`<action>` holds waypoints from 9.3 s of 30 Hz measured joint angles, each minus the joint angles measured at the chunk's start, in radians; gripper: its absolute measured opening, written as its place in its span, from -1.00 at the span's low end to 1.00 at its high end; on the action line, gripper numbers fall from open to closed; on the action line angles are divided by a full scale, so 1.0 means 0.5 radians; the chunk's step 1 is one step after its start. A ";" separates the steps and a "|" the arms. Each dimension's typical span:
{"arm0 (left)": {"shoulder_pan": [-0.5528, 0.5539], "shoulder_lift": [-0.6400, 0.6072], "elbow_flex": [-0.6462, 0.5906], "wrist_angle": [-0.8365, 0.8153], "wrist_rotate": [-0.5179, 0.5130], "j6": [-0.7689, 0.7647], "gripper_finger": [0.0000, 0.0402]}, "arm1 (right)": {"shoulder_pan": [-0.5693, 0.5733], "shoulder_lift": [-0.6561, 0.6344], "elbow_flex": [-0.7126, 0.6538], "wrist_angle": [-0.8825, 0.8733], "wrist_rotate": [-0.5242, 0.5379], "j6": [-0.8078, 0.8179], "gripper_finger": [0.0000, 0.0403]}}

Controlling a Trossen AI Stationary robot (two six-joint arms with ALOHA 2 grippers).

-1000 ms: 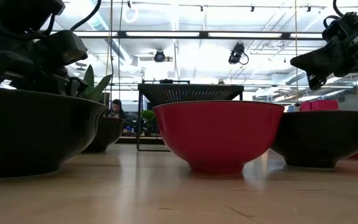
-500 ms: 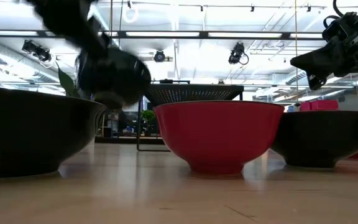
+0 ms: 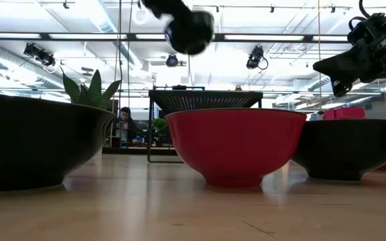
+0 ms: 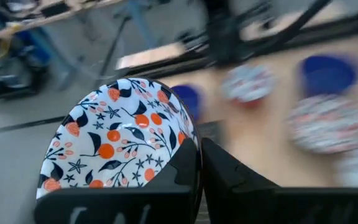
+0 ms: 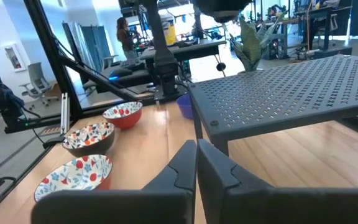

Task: Pick & Place Mini bowls
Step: Put the top orange patterned bowl on the shelf, then put the red patterned bowl on the shelf

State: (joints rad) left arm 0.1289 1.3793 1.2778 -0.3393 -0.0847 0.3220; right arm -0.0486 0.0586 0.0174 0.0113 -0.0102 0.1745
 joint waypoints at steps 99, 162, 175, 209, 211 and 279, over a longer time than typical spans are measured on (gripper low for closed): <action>-0.825 -0.298 -1.510 1.422 -0.561 -0.884 -0.48 | 0.000 0.001 0.000 0.656 0.056 0.193 -0.91; -0.972 -0.295 -1.512 1.488 -0.991 -1.154 -0.47 | 0.989 2.175 1.200 -1.619 0.319 0.812 0.07; -0.972 -0.261 -1.512 1.508 -0.987 -1.162 -0.47 | 1.071 2.269 1.155 -1.591 0.479 0.962 -0.48; -0.972 -0.226 -1.512 1.522 -0.988 -1.176 -0.47 | 0.447 2.642 2.929 -1.733 0.873 -0.784 -0.98; -0.972 -0.227 -1.512 1.523 -0.988 -1.176 -0.47 | 0.272 2.740 2.981 -1.732 0.740 -0.928 -0.99; -0.973 -0.227 -1.512 1.522 -0.936 -1.214 -0.47 | -0.310 3.151 3.013 -1.733 0.478 -0.979 -0.23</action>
State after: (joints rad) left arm -0.3576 1.2659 0.5217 0.4218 -0.5528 -0.2850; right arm -0.2034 1.6341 1.5238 -0.8554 0.2291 -0.3150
